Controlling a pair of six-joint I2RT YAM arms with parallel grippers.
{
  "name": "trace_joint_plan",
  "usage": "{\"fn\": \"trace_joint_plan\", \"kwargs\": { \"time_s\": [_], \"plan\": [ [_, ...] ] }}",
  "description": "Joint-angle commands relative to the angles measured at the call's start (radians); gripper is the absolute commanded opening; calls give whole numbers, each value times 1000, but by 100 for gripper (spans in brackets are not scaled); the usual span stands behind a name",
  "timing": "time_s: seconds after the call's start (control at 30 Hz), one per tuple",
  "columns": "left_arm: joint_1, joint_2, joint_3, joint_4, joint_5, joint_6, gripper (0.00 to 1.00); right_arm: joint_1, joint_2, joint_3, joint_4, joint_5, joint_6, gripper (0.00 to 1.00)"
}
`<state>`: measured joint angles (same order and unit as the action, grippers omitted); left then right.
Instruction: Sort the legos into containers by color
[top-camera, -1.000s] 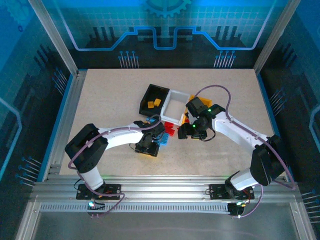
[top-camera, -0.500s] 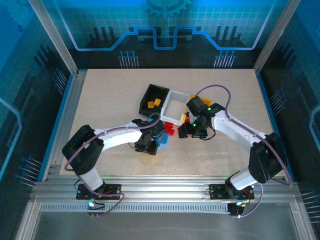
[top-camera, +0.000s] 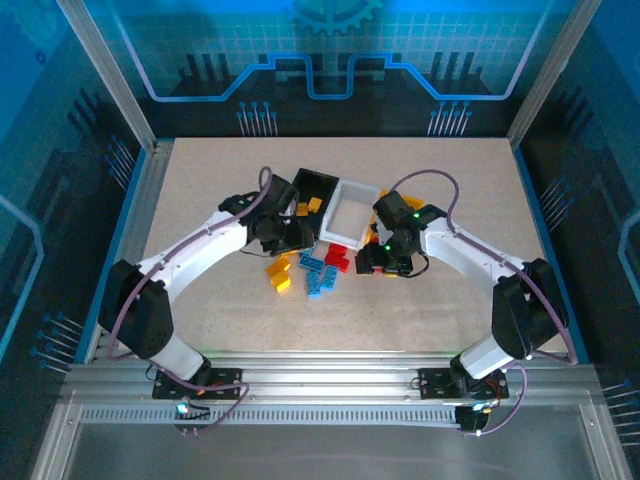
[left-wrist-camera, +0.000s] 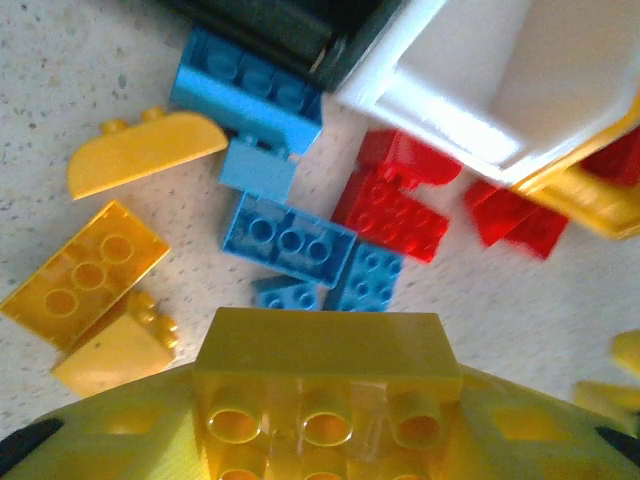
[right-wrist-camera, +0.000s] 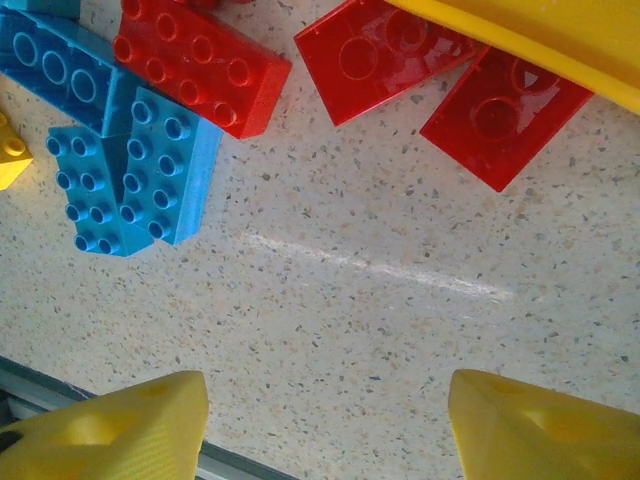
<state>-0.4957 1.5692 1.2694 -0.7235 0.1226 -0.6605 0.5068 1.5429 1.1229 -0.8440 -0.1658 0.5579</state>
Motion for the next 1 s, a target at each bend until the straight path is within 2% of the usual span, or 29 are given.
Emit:
{"fn": "trace_joint_plan", "kwargs": {
  "time_s": [0.0,0.23,0.7,0.87,0.97],
  "plan": [
    [45,46,58,98,144,-124,49,-14,-40,-2,-1,-12,9,67],
    [132,155,112,257,211,-335,49,-16,-78,-45,17,-14,48,67],
    [204,455,441,129,156,-321,50,-15,-162,-132,48,-9,119,67],
    [207,511,487,125,152,-341,53,-15,-188,-159,48,-2,134,67],
    [207,530,508,118,154,-350,58,-14,-191,-164,48,-3,134,67]
  ]
}}
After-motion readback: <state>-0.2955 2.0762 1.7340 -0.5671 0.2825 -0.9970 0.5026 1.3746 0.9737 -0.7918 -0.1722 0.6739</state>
